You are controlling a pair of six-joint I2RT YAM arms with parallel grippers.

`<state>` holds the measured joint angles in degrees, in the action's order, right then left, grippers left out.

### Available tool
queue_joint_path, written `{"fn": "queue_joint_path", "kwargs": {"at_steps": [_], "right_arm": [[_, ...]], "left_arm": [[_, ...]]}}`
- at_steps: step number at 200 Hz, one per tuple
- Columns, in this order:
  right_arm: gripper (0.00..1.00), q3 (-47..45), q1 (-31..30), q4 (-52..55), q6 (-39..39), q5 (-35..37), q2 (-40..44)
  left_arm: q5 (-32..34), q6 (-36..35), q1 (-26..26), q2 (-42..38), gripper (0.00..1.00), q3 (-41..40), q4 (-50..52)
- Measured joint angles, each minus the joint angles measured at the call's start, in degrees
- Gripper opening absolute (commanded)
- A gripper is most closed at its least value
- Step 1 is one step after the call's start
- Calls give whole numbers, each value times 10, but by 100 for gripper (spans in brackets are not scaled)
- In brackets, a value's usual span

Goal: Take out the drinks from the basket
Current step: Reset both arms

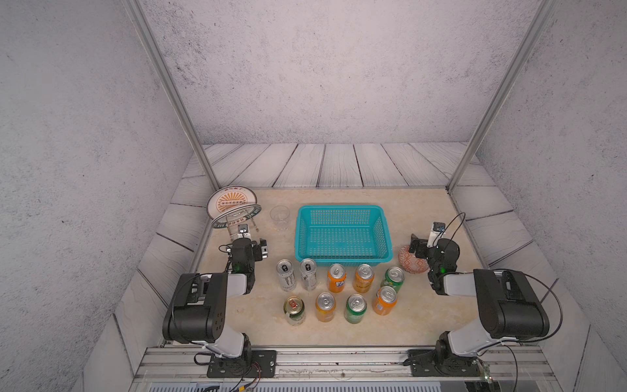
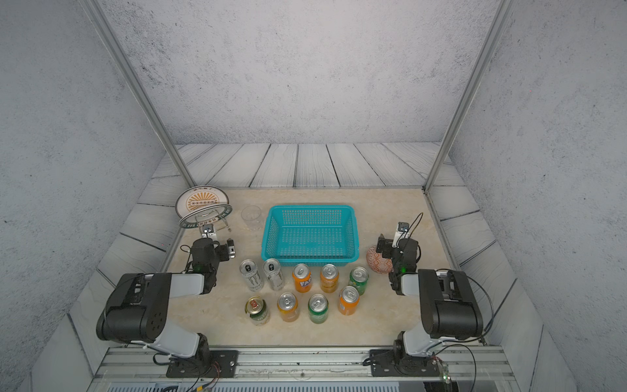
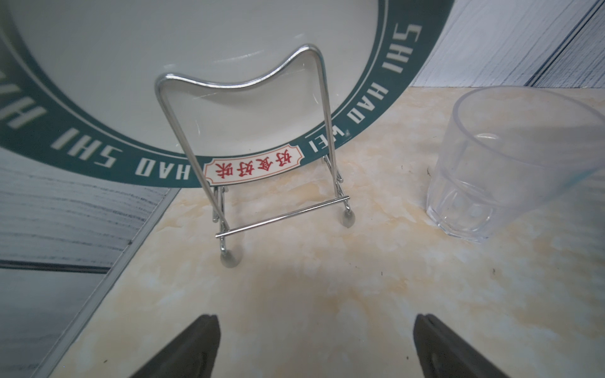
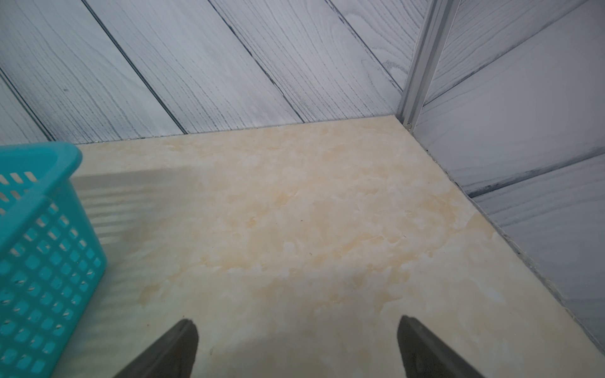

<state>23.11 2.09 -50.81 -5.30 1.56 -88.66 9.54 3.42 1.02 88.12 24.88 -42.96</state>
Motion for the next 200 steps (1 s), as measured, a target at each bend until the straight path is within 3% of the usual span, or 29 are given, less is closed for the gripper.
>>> {"fn": "queue_joint_path", "kwargs": {"at_steps": [141, 200], "right_arm": [[99, 0, -1, 0, 1, 0, 0], [99, 0, -2, 0, 1, 0, 0]], "left_arm": [[-4, -1, 0, 0, 99, 0, 2], [-15, -5, 0, -9, 99, -28, -43]]}}
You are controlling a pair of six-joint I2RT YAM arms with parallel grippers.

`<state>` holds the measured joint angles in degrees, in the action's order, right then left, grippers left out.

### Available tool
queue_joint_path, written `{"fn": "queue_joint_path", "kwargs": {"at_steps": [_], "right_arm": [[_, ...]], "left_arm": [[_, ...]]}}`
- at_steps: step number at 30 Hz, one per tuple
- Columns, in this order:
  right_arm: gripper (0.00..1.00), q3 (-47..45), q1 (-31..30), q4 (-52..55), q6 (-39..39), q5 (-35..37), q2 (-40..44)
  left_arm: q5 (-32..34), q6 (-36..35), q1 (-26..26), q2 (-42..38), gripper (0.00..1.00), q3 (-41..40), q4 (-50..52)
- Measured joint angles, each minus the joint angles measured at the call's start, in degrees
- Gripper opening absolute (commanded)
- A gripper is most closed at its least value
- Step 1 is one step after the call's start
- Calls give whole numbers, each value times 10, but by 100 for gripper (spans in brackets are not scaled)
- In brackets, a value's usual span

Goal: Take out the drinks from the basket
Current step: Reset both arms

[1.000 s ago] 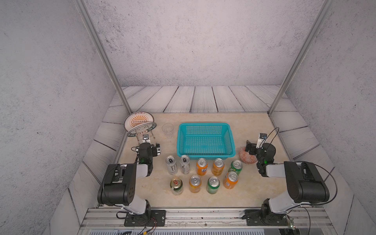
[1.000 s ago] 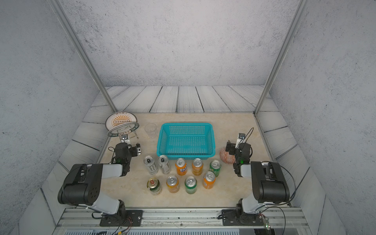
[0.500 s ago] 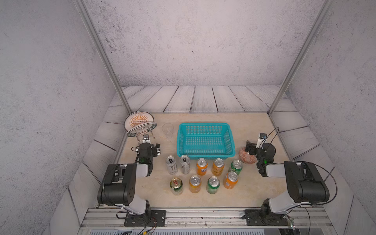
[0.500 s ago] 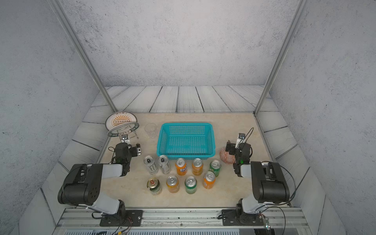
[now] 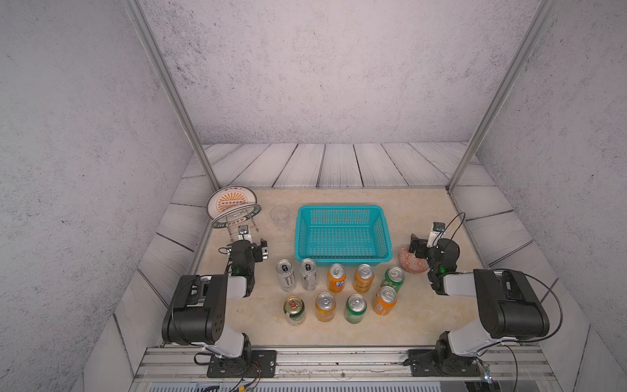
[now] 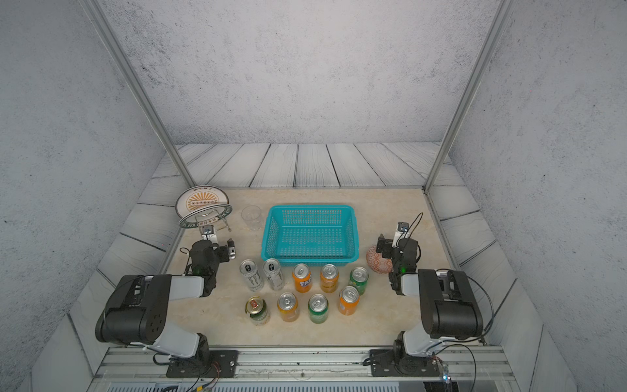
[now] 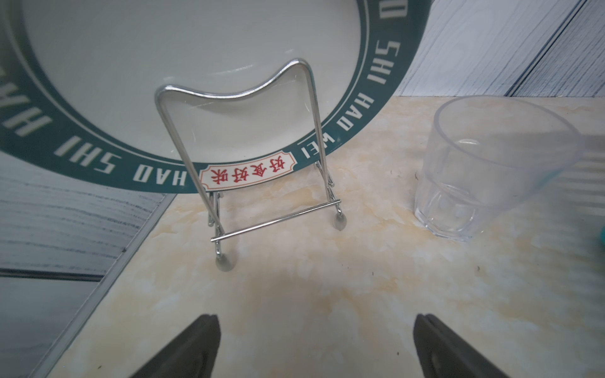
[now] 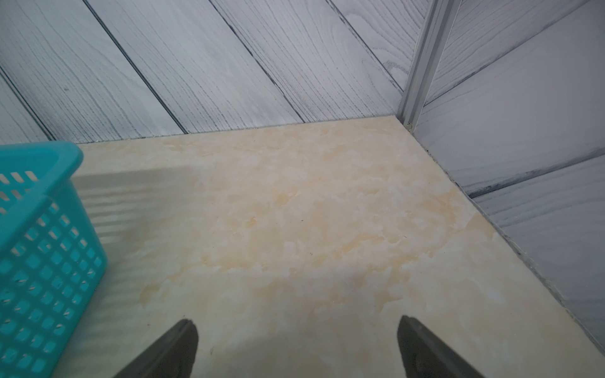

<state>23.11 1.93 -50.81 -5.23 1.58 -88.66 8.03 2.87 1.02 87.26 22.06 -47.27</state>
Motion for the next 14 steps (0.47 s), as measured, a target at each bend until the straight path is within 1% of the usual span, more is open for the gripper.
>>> {"fn": "queue_joint_path", "kwargs": {"at_steps": [5, 9, 14], "right_arm": [[99, 0, 0, 0, 0, 0, 0], [99, 0, 0, 0, 0, 0, 0], [99, 0, 0, 0, 1, 0, 0]], "left_arm": [[-2, 0, 0, -1, 99, -10, -10], [-4, -1, 0, 0, 99, 15, 21], [-15, -5, 0, 0, 99, 28, 28]]}}
